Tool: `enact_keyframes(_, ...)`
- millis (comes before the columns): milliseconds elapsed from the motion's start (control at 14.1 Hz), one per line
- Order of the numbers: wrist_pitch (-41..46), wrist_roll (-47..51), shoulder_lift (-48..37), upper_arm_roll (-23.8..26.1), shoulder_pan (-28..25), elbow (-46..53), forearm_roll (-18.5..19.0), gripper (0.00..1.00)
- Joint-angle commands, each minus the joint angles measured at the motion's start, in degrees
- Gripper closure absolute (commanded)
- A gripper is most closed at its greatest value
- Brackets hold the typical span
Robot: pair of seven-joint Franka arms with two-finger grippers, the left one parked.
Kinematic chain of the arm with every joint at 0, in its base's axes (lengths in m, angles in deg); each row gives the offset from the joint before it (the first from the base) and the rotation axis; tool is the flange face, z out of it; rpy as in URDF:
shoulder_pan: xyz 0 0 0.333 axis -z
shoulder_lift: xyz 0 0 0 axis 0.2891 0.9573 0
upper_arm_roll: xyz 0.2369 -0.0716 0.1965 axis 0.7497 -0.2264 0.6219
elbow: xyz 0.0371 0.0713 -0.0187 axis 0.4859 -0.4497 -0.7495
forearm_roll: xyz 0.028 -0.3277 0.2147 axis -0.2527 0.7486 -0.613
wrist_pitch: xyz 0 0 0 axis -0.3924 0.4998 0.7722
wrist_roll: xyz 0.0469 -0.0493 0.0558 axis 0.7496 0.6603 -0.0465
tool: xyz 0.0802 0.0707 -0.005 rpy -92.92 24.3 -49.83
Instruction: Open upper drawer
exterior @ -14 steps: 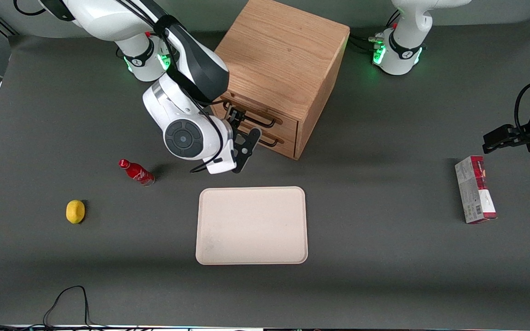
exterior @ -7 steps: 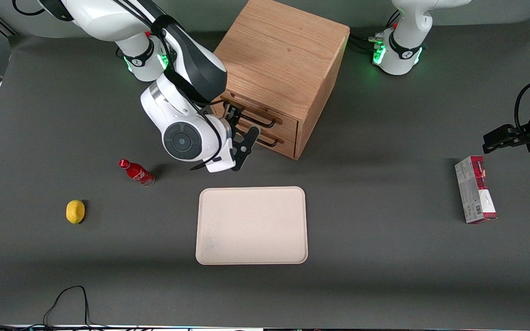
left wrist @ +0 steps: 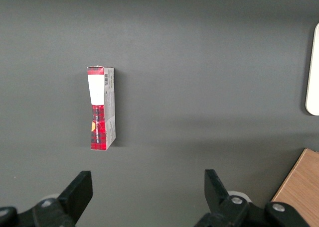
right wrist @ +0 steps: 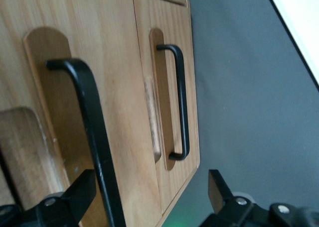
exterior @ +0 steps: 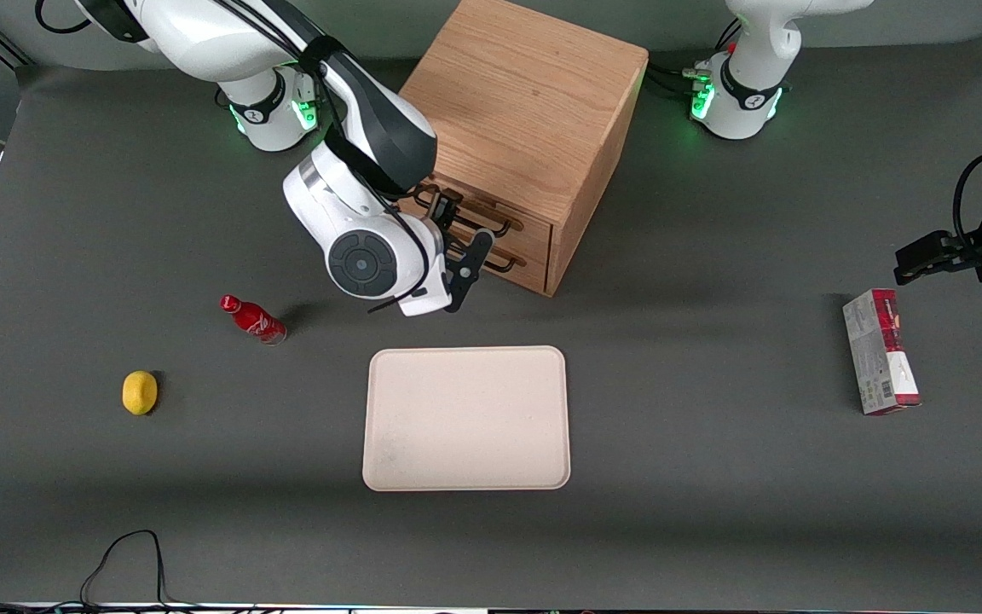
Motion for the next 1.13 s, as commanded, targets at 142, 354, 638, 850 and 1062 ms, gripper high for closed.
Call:
enact_keyframes(142,-4.91,-3.23,0.04,-0.19,-0.86,-1.85,-0.96,0.00)
enact_keyframes(354,-6.05,-3.23,0.04,-0.28,-1.29,-2.29,-0.34,0.00)
enact_keyframes(638,-6.84,-3.32,0.21,-0.37,-1.21,-2.29,3.26,0.00)
enact_keyframes(850,-8.16,-4.45,0.57,-0.54,-1.12,-2.29,3.35,0.00)
enact_keyframes(1062,-8.78,-4.46,0.57,-0.72,-0.77,-2.21,3.61,0.00)
